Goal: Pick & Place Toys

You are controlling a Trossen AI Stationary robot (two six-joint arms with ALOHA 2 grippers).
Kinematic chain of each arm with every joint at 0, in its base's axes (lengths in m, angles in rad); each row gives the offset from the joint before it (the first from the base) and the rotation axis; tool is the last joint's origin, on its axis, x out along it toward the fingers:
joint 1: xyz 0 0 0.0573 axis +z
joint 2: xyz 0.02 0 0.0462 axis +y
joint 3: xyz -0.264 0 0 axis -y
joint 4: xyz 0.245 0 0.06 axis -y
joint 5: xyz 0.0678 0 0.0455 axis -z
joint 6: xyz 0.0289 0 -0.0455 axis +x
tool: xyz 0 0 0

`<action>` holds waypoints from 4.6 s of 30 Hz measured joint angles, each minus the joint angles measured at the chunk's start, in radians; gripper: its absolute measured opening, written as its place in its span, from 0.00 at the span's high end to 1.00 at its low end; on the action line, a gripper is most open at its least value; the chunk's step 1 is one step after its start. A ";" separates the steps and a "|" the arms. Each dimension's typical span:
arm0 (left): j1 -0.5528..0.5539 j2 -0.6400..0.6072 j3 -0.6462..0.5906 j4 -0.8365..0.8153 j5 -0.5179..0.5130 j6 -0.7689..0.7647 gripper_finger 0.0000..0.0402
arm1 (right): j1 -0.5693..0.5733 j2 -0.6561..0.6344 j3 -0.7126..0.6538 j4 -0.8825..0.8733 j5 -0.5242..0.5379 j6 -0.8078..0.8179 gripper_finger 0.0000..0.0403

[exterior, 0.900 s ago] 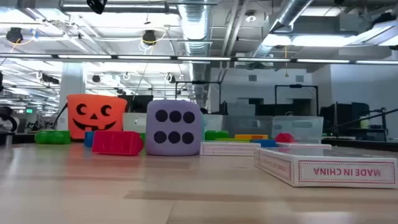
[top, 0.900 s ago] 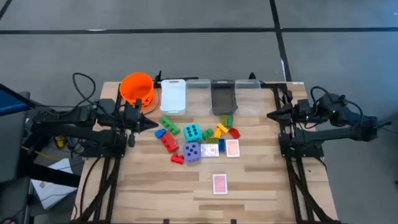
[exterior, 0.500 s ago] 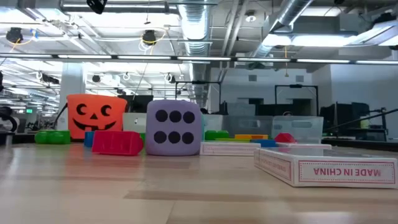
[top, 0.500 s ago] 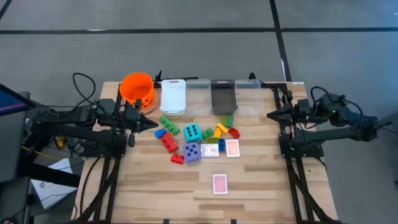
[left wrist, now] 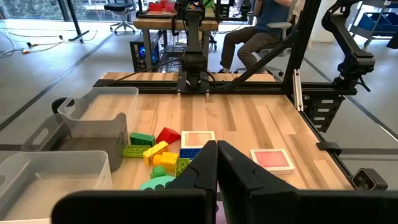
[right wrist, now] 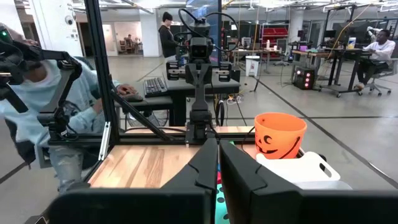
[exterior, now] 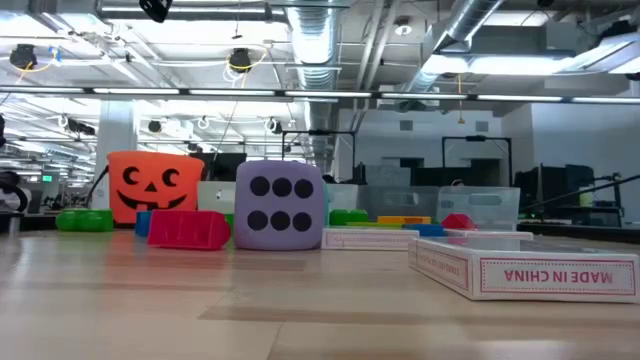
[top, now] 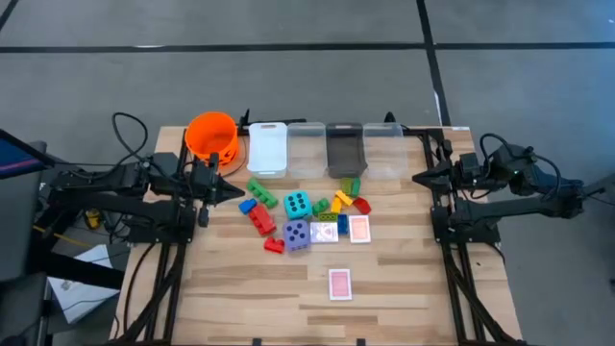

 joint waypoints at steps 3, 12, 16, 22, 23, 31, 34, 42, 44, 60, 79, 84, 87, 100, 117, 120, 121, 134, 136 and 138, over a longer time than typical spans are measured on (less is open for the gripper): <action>0.000 0.000 0.000 0.000 0.000 0.000 1.00 | 0.000 0.000 0.000 0.000 0.000 0.000 0.97; 0.000 0.000 0.000 0.000 0.000 0.000 1.00 | 0.000 0.000 0.000 0.000 0.000 0.000 0.97; 0.000 0.000 0.000 0.000 0.000 0.000 1.00 | 0.000 0.000 0.000 0.000 0.000 0.000 0.97; 0.000 0.000 0.000 0.000 0.000 0.000 1.00 | 0.000 0.000 0.000 0.000 0.000 0.000 0.97; 0.000 0.000 0.000 0.000 0.000 0.000 1.00 | 0.000 0.000 0.000 0.000 0.000 0.000 0.97; 0.000 0.000 0.000 0.000 0.000 0.000 1.00 | 0.000 0.000 0.000 0.000 0.000 0.000 0.97; 0.000 0.000 0.000 0.000 0.000 0.000 1.00 | 0.000 0.000 0.000 0.000 0.000 0.000 0.97; 0.000 0.000 0.000 0.000 0.000 0.000 1.00 | 0.000 0.000 0.000 0.000 0.000 0.000 0.97; 0.000 0.000 0.000 0.000 0.000 0.000 1.00 | 0.000 0.000 0.000 0.000 0.000 0.000 0.97; 0.000 0.007 0.000 0.249 0.000 -0.001 1.00 | 0.000 0.000 0.000 0.000 0.000 0.000 0.97; -0.002 0.031 0.001 0.413 0.028 -0.082 1.00 | -0.001 0.023 -0.001 0.132 0.002 0.156 0.97; -0.002 0.064 0.000 0.404 0.028 -0.082 1.00 | -0.002 0.048 -0.001 0.176 0.007 0.156 0.97; -0.002 0.096 0.000 0.415 0.028 -0.082 1.00 | -0.003 0.077 0.000 0.206 0.008 0.094 0.97; -0.002 0.291 0.000 0.459 0.026 -0.082 1.00 | -0.003 0.225 -0.005 0.207 0.250 0.004 0.97; 0.000 0.187 0.000 0.534 -0.195 0.024 1.00 | -0.098 0.604 -0.005 0.190 0.183 -0.071 0.88; 0.000 0.150 0.000 0.539 -0.195 0.028 1.00 | -0.127 0.641 -0.016 0.214 0.092 -0.054 0.82; 0.000 0.141 0.000 0.538 -0.195 0.027 1.00 | -0.133 0.651 -0.031 0.247 0.058 -0.050 0.80; 0.000 0.118 0.000 0.537 -0.195 0.031 1.00 | -0.143 0.779 -0.502 1.219 -0.026 0.102 0.56; 0.000 0.122 -0.001 0.531 -0.195 0.029 1.00 | -0.144 0.822 -0.555 1.354 -0.029 0.118 0.54; 0.000 0.131 0.000 0.539 -0.195 0.027 1.00 | -0.140 0.866 -0.585 1.424 -0.031 0.124 0.53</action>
